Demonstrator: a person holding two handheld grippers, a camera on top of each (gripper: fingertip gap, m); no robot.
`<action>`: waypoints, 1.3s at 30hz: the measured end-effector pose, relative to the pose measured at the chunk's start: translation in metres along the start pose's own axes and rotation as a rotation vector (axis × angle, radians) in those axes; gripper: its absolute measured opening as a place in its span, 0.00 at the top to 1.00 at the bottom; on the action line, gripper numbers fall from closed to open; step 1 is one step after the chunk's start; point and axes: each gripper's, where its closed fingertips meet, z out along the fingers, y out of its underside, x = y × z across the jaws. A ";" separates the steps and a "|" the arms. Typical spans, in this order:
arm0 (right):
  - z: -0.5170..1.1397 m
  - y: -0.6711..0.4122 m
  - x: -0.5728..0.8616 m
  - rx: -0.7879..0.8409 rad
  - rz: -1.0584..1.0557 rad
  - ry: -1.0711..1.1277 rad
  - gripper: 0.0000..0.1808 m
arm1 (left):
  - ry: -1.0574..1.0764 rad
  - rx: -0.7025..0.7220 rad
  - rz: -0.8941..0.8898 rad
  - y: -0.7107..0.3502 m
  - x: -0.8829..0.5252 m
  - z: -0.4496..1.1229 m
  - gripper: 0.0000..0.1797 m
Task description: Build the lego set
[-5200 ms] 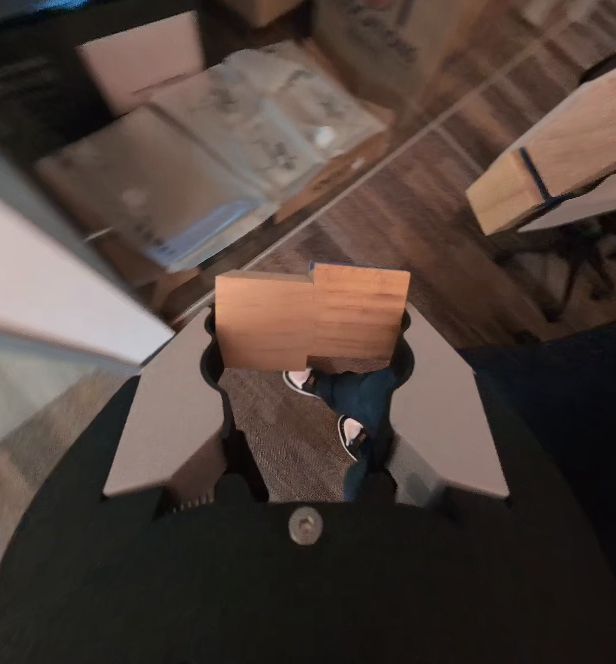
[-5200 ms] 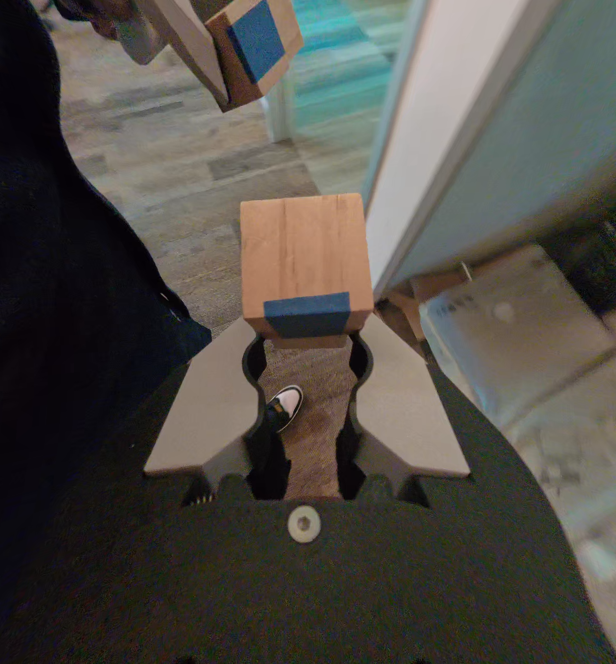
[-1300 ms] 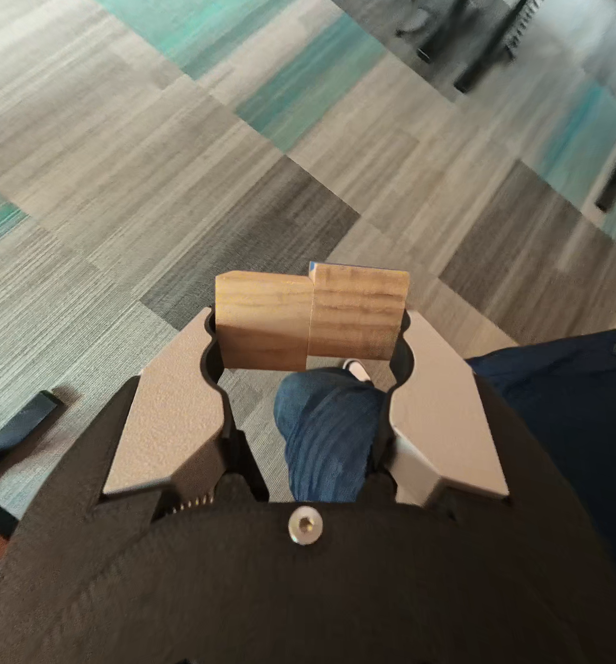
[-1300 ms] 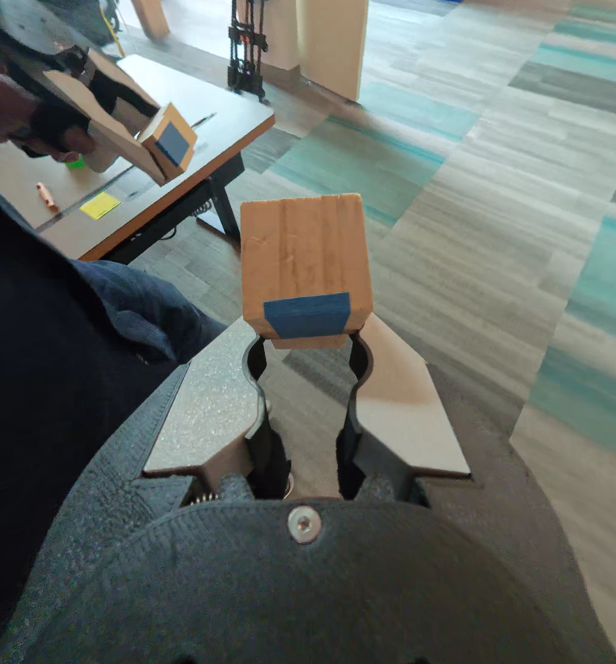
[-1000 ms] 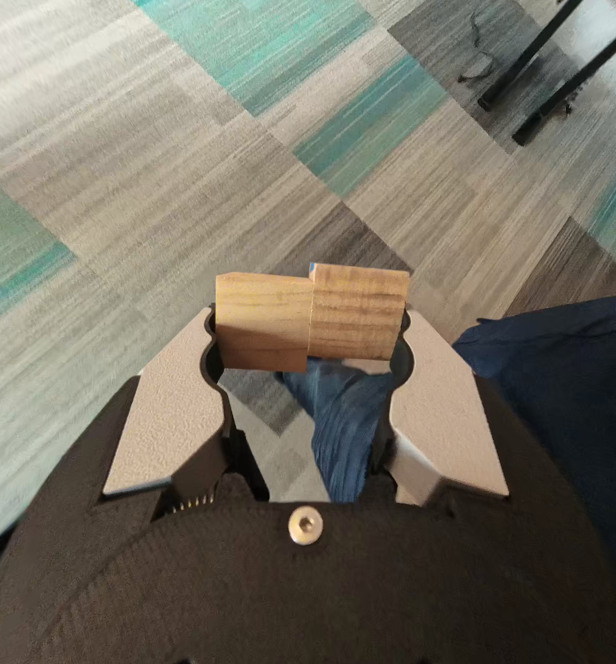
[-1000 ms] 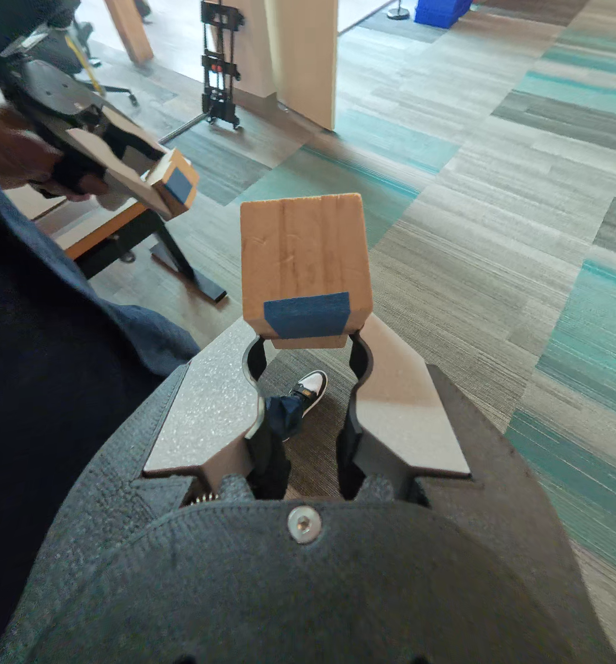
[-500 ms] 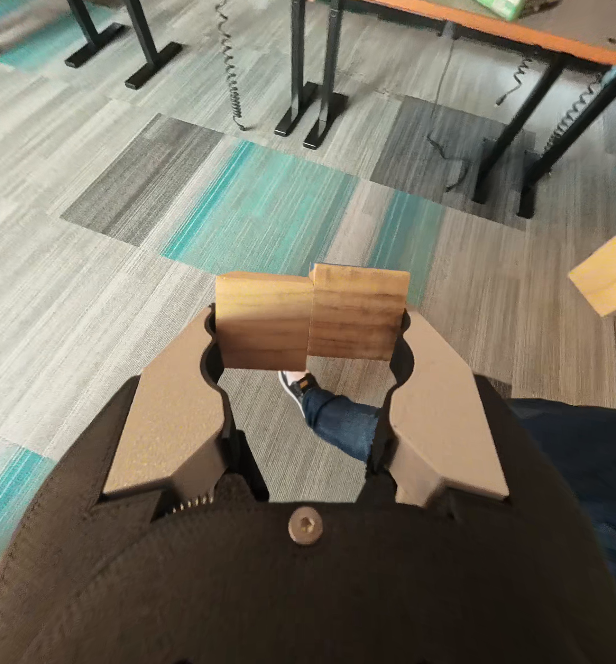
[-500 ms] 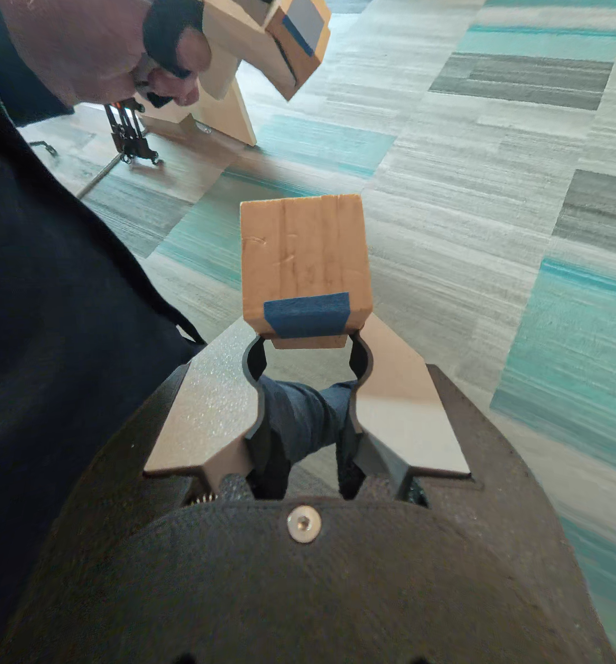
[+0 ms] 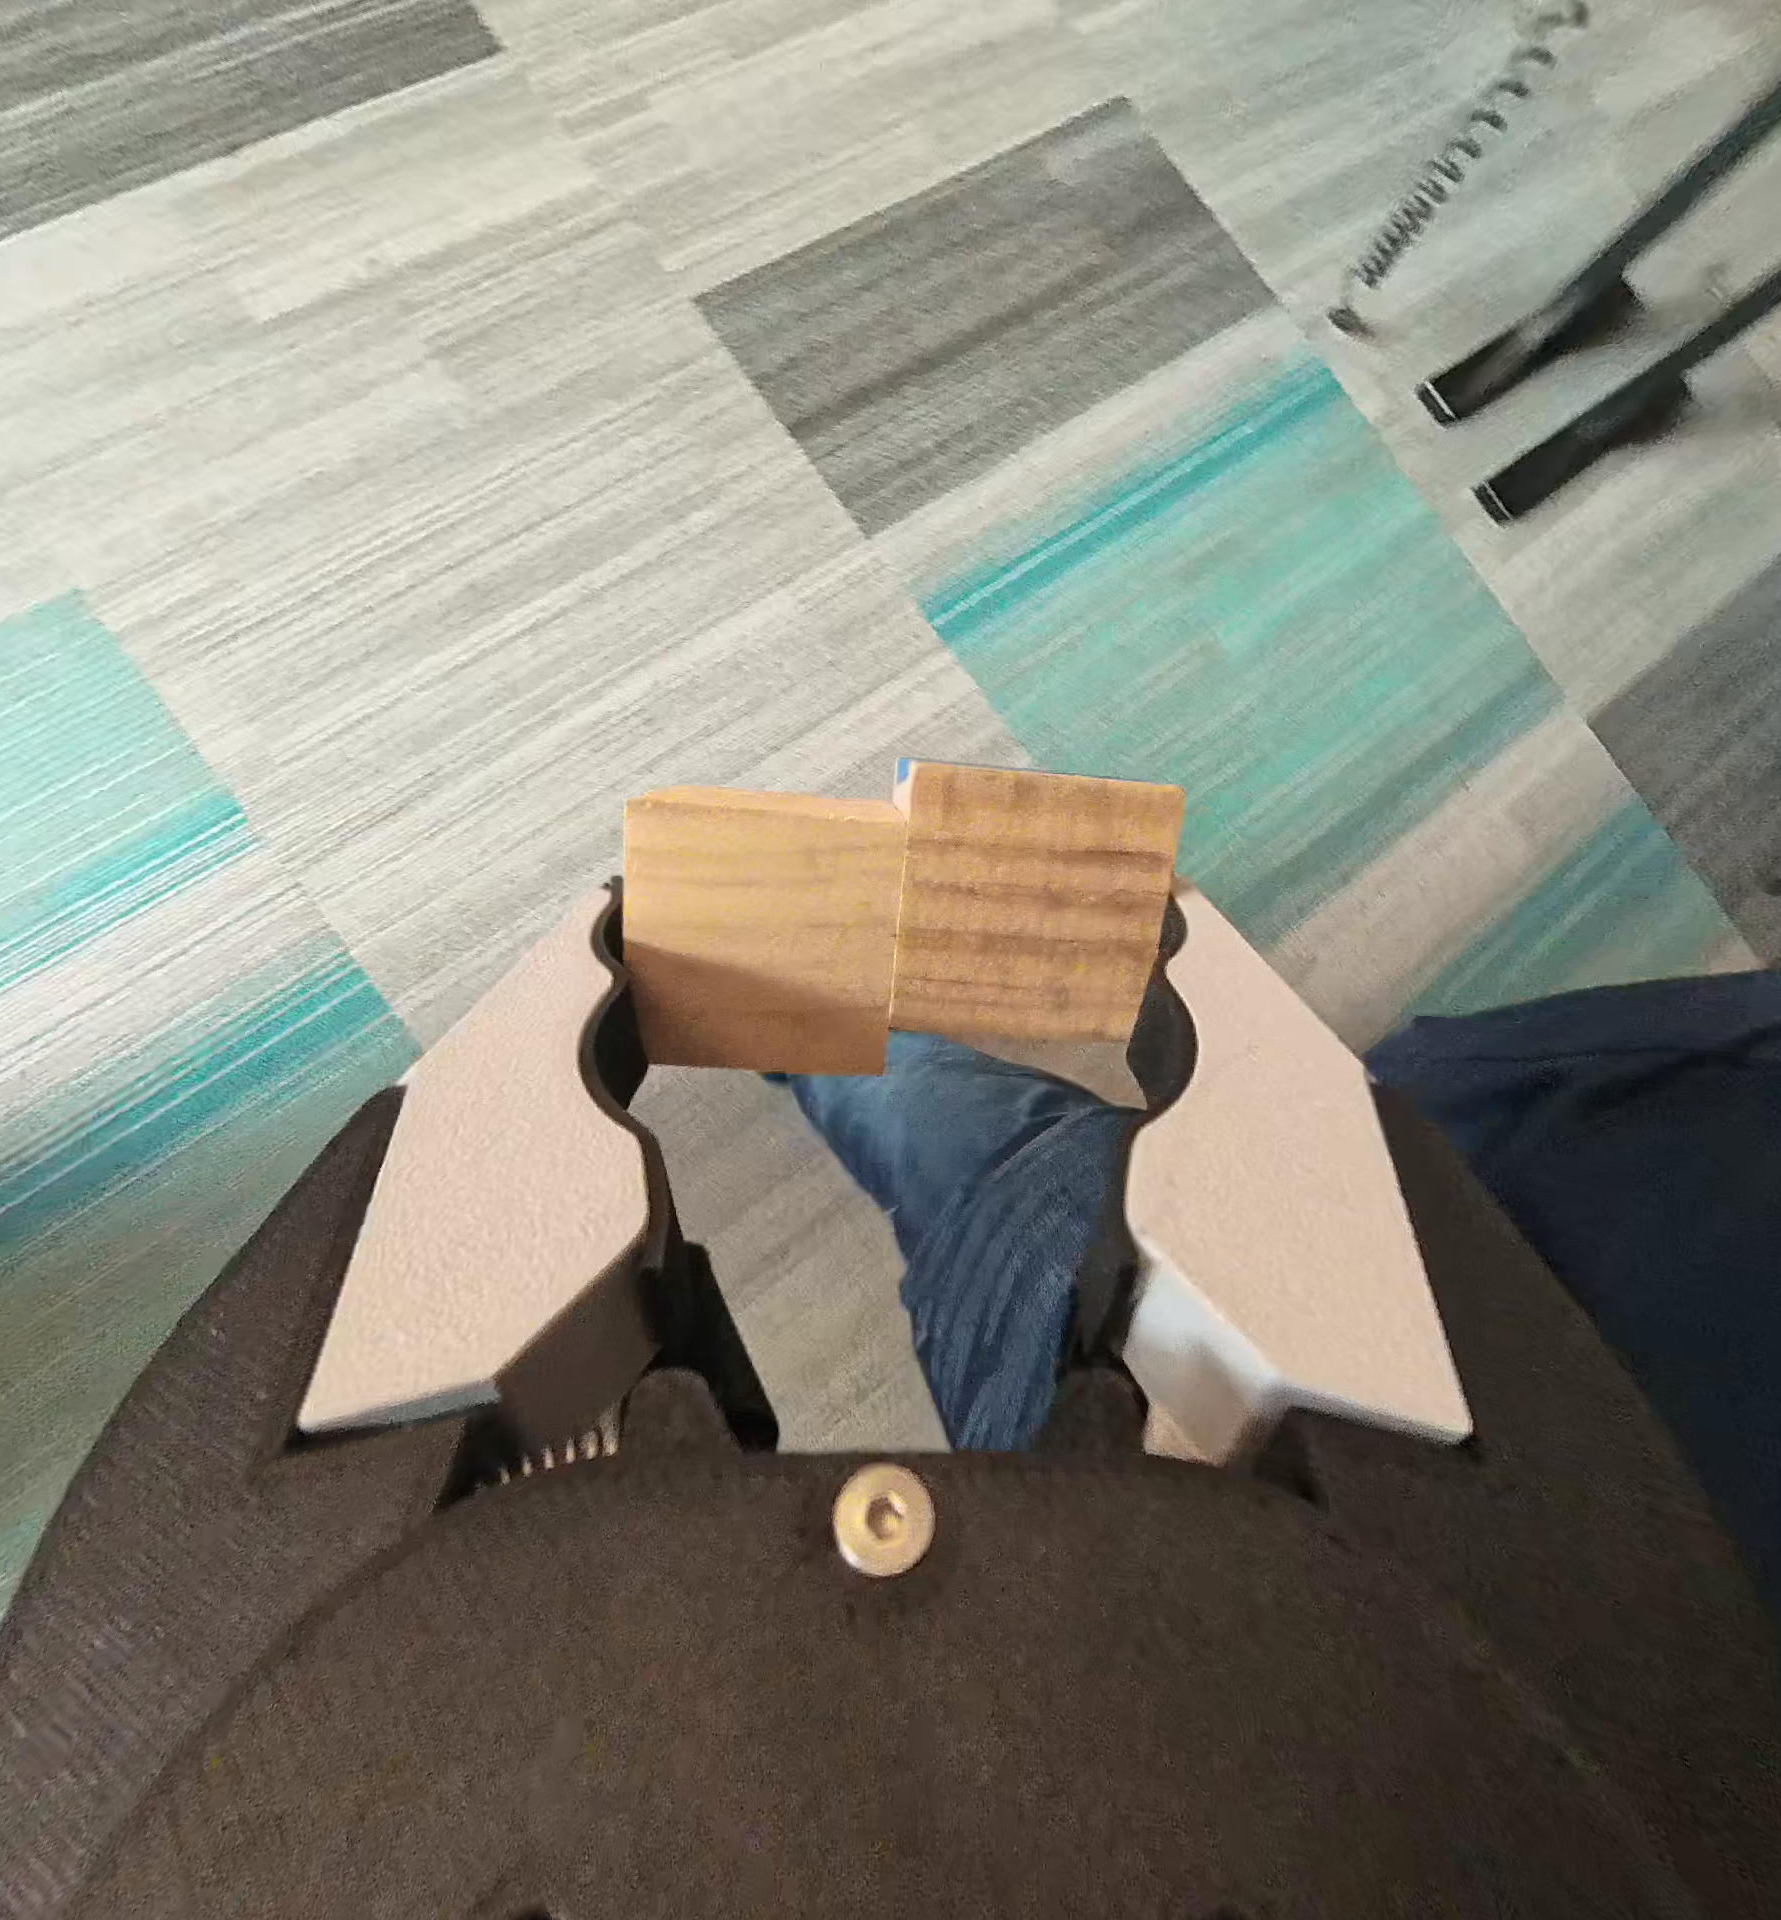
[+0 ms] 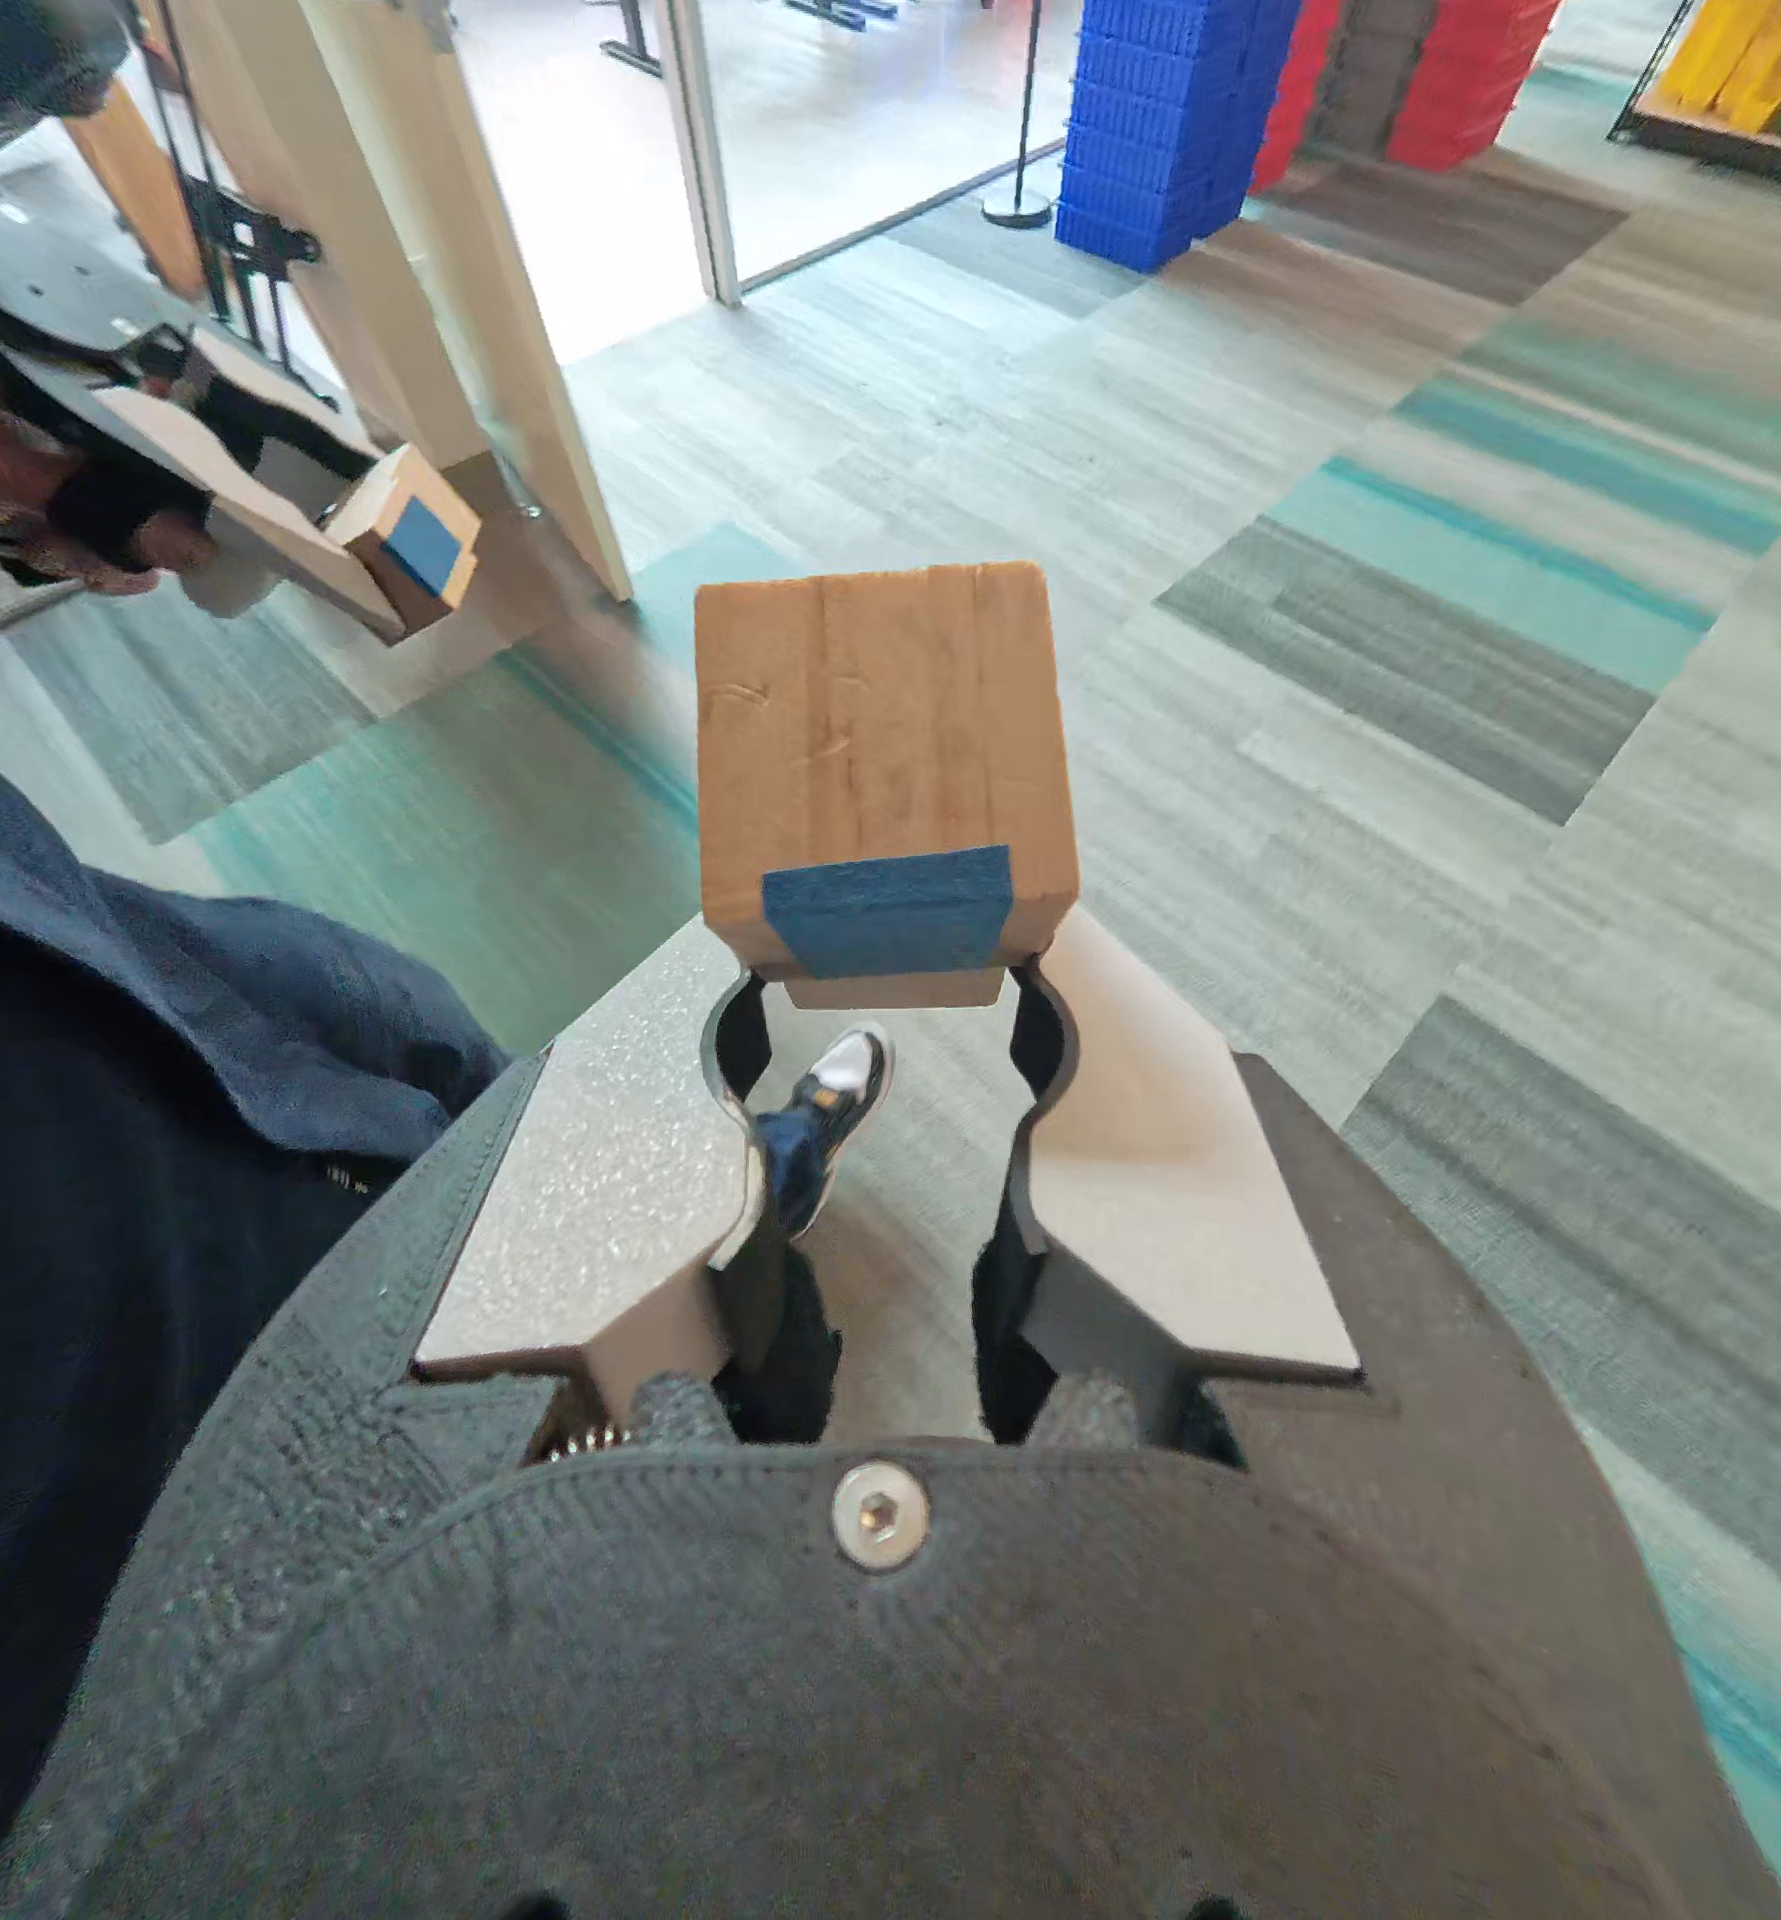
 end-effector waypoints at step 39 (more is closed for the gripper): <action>0.766 -0.414 1.098 0.028 0.009 0.000 0.76 | 0.024 -0.042 0.044 -0.985 -0.681 0.715 0.47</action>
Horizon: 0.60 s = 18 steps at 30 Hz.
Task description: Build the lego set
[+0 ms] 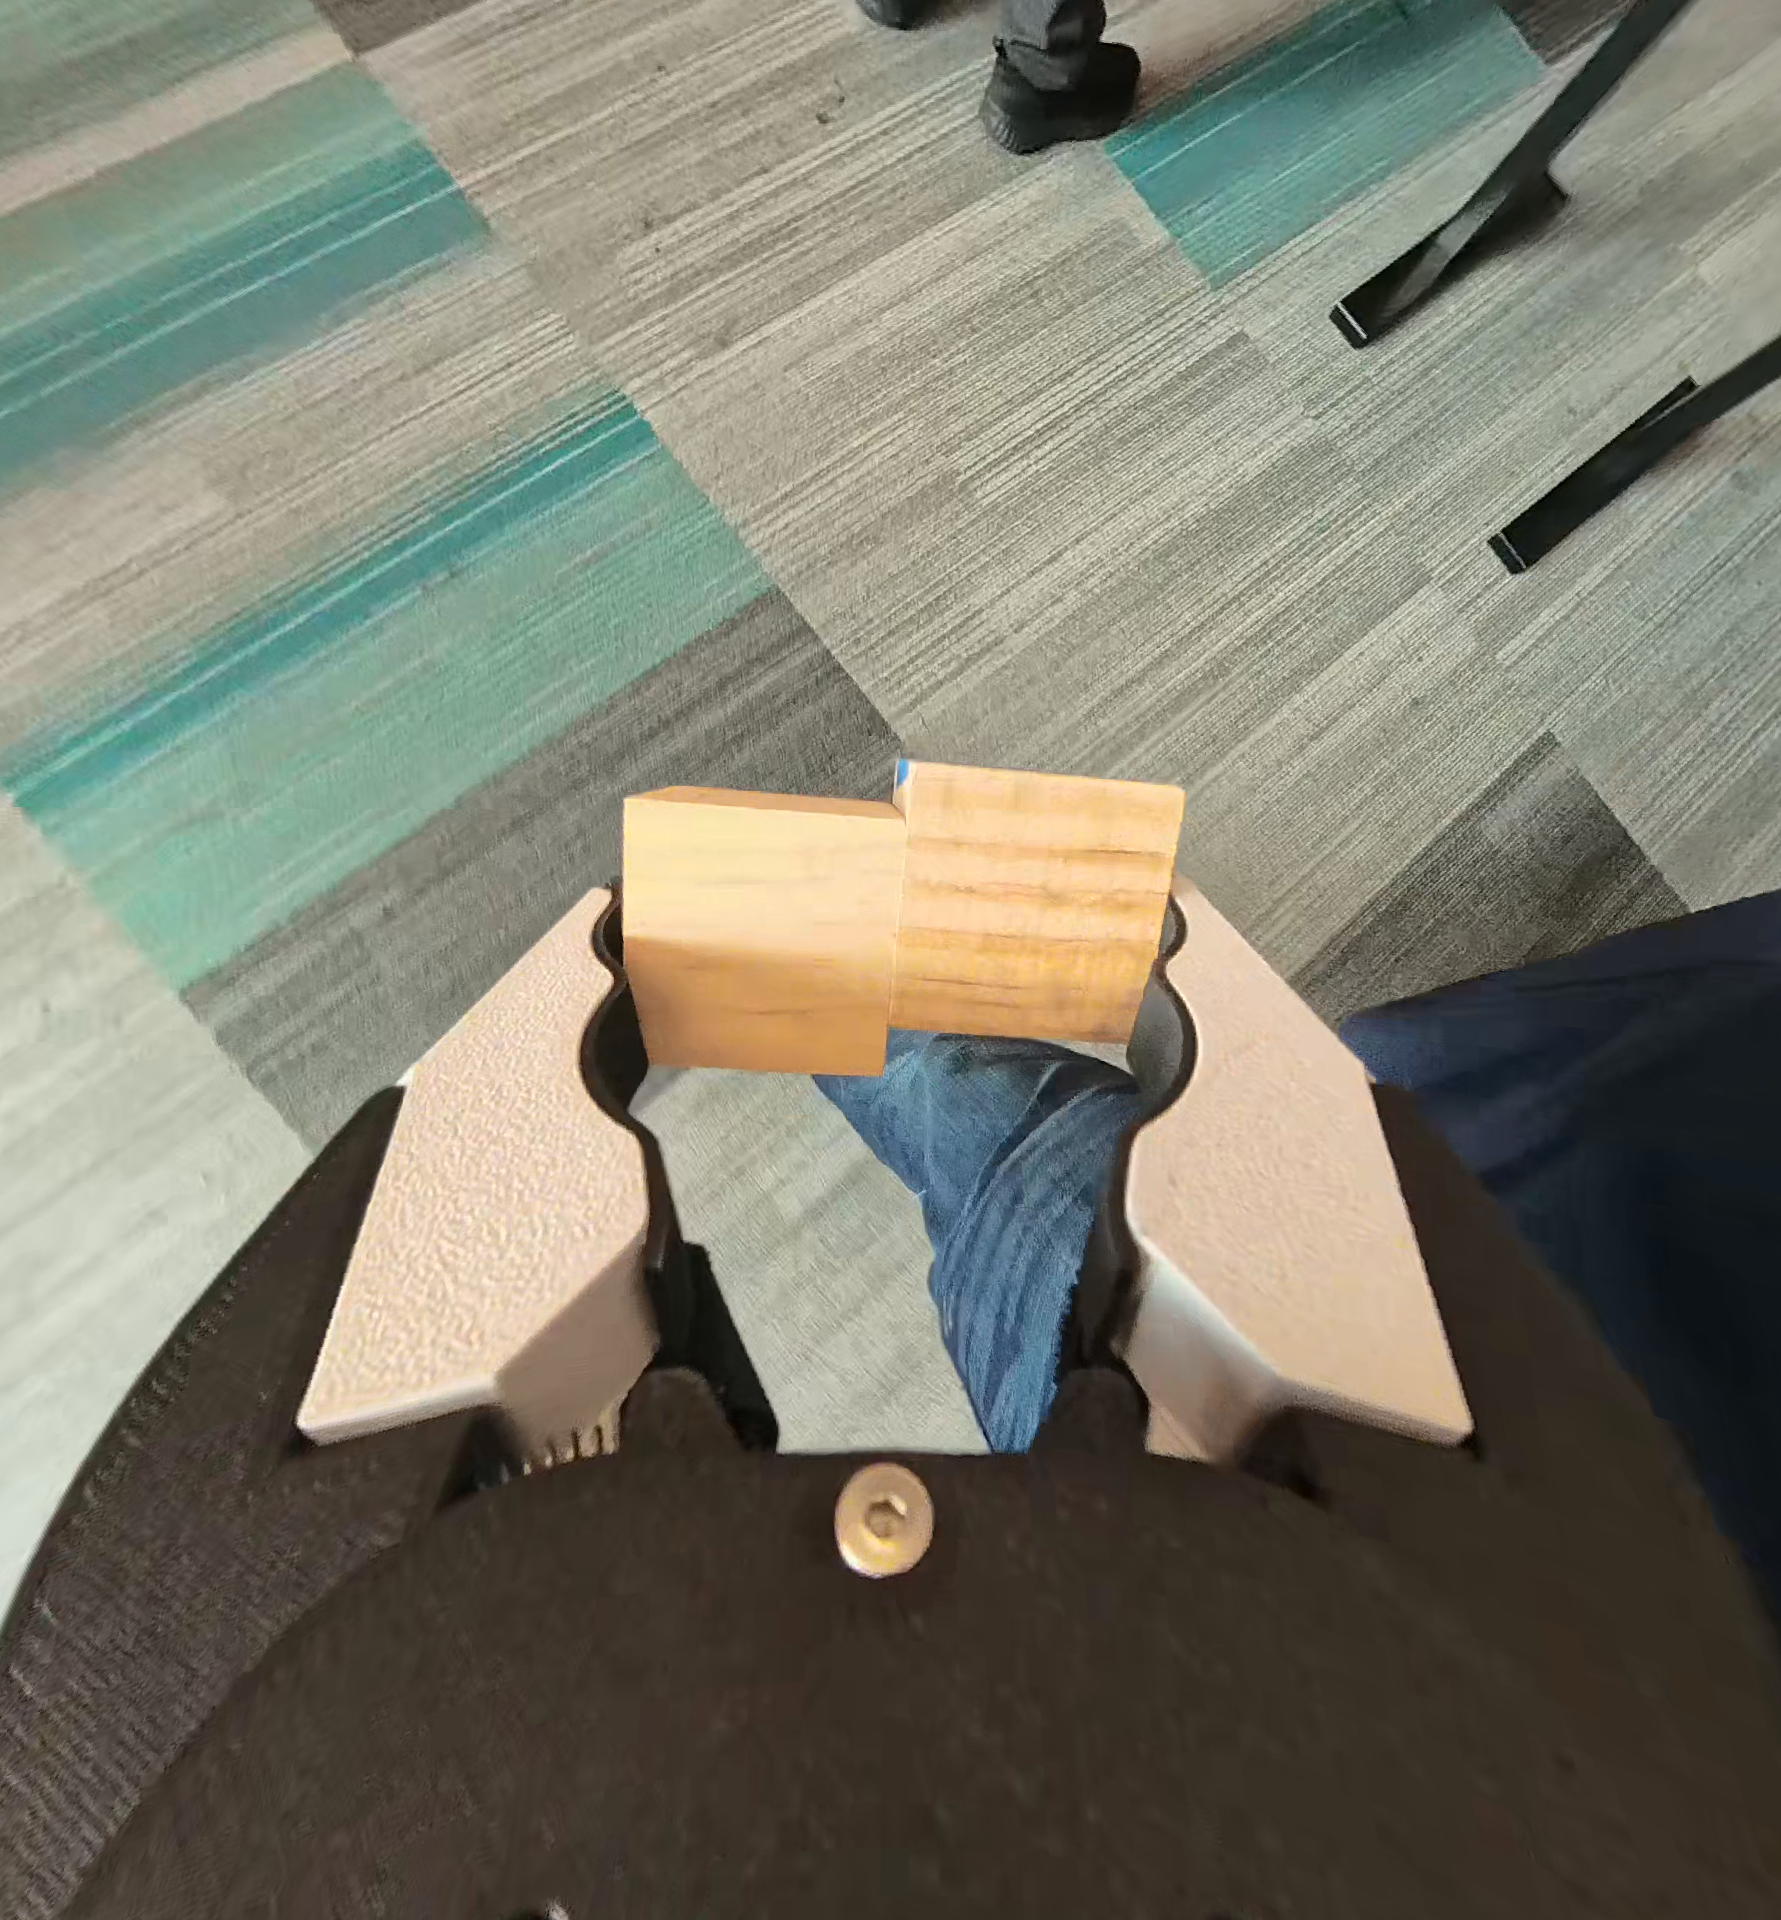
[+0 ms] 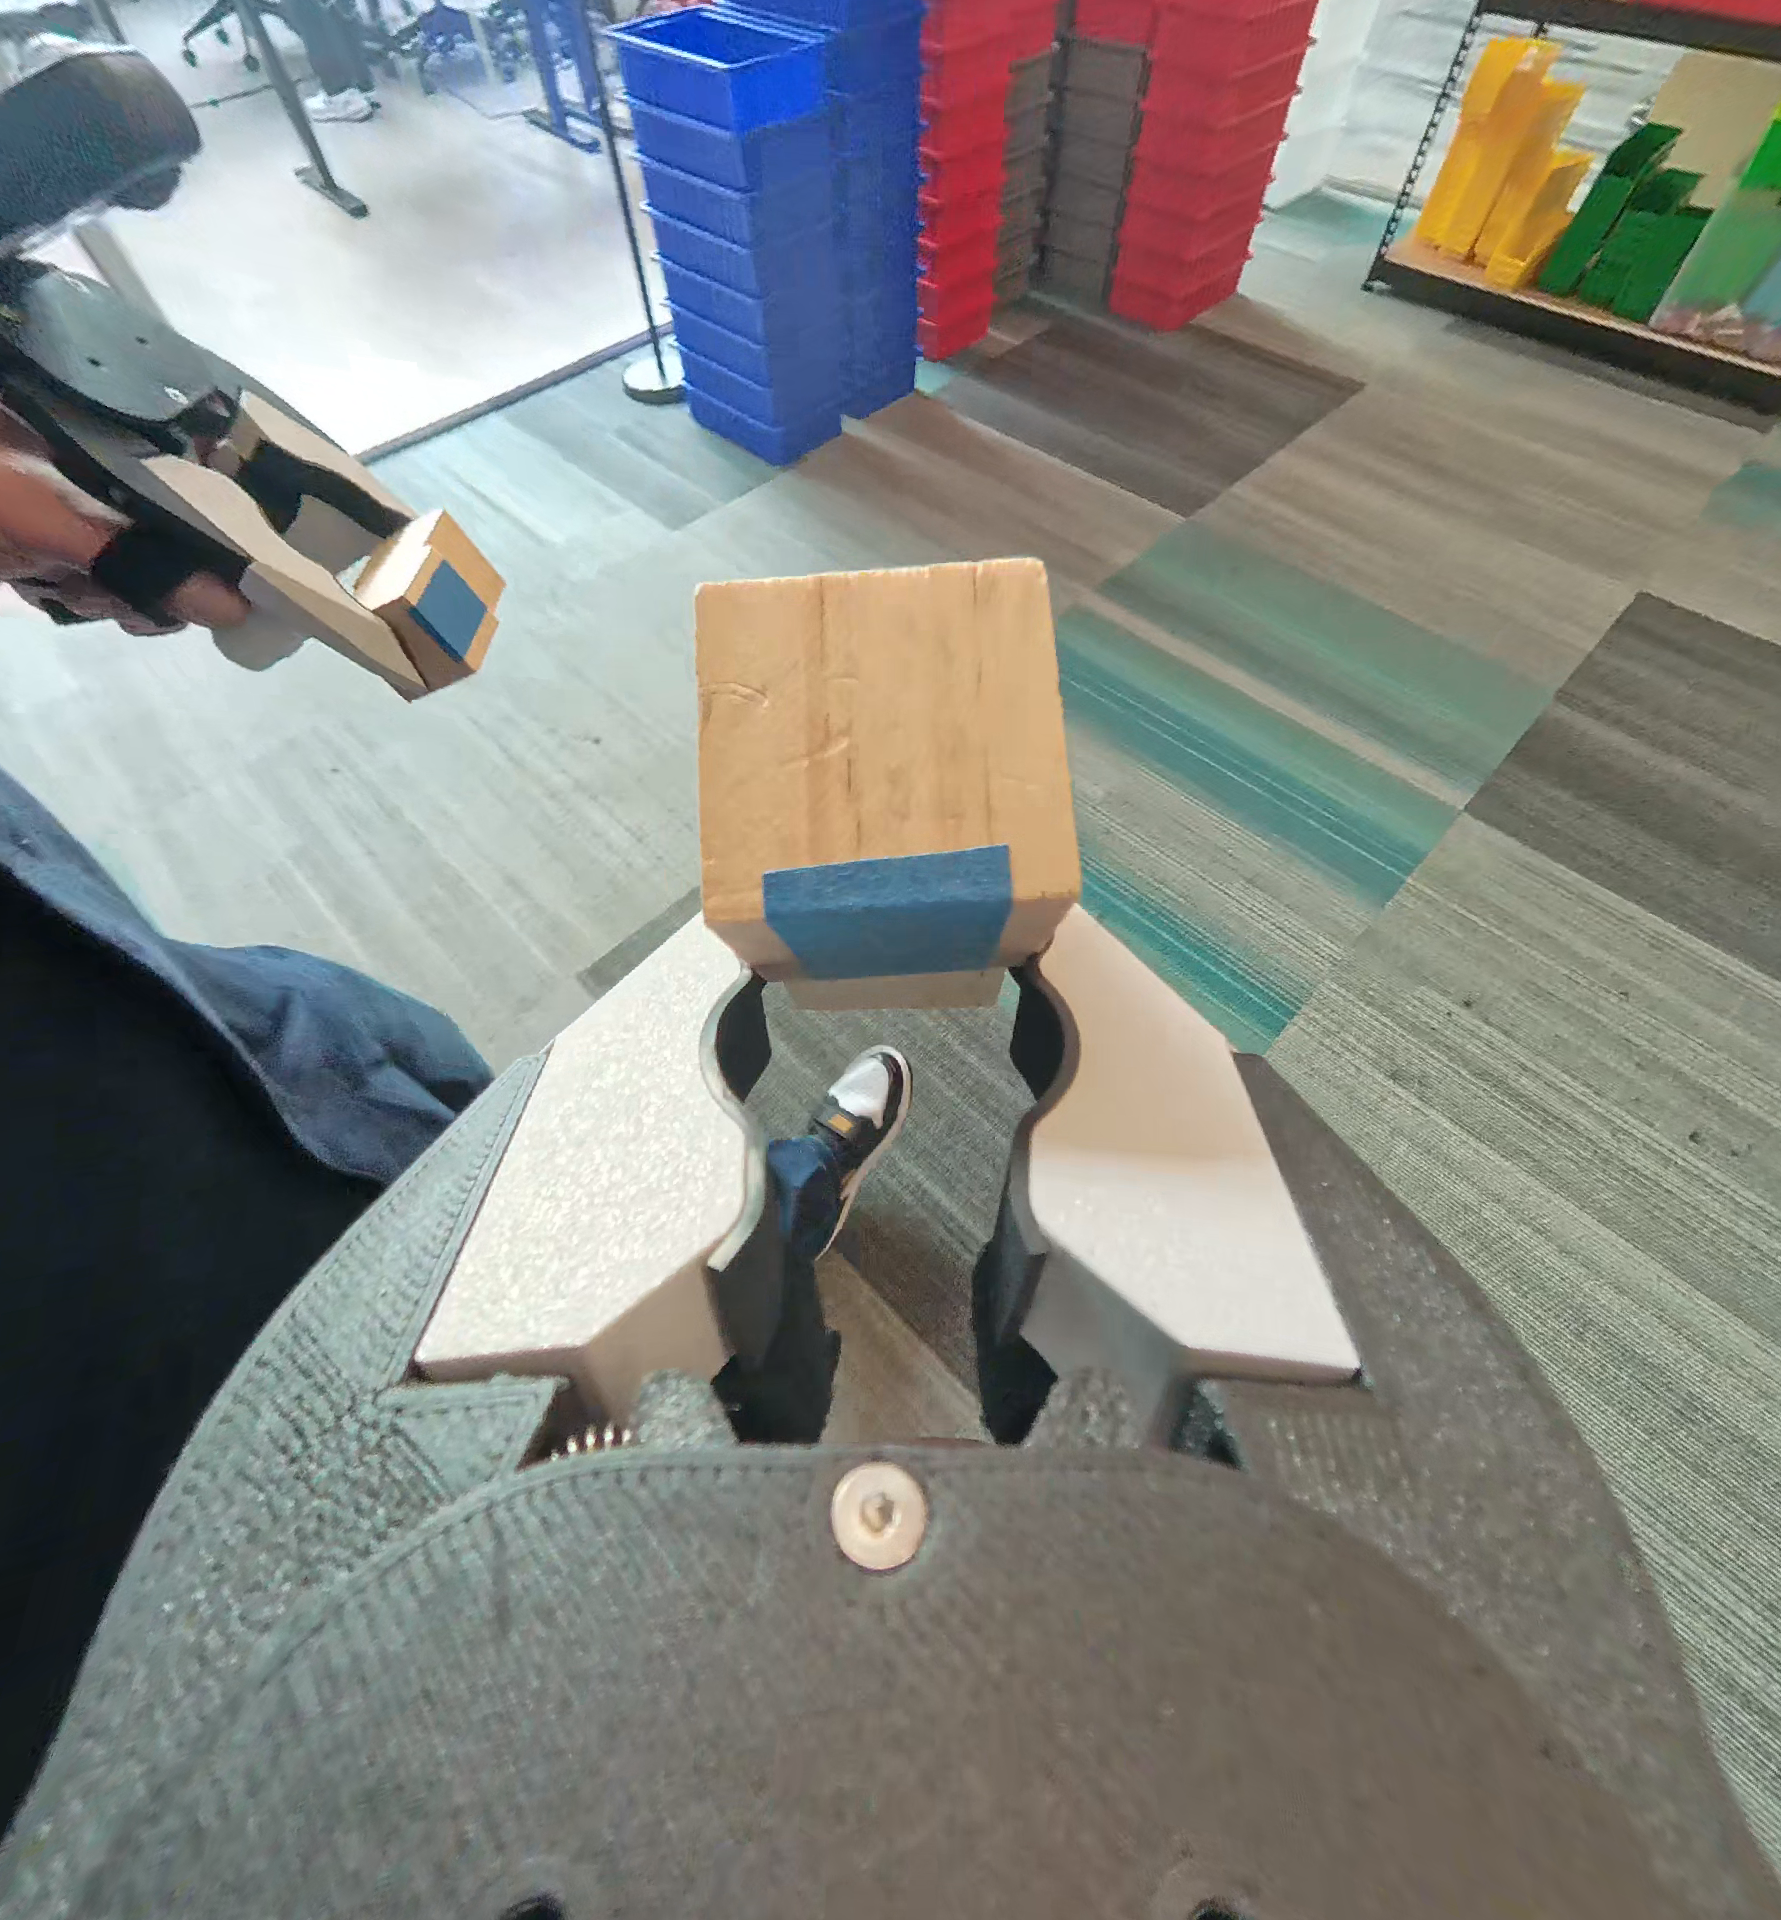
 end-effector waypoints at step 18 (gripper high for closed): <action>0.286 -0.107 0.433 -0.076 0.228 0.100 0.76 | 0.261 0.140 0.381 -0.581 -0.208 0.349 0.47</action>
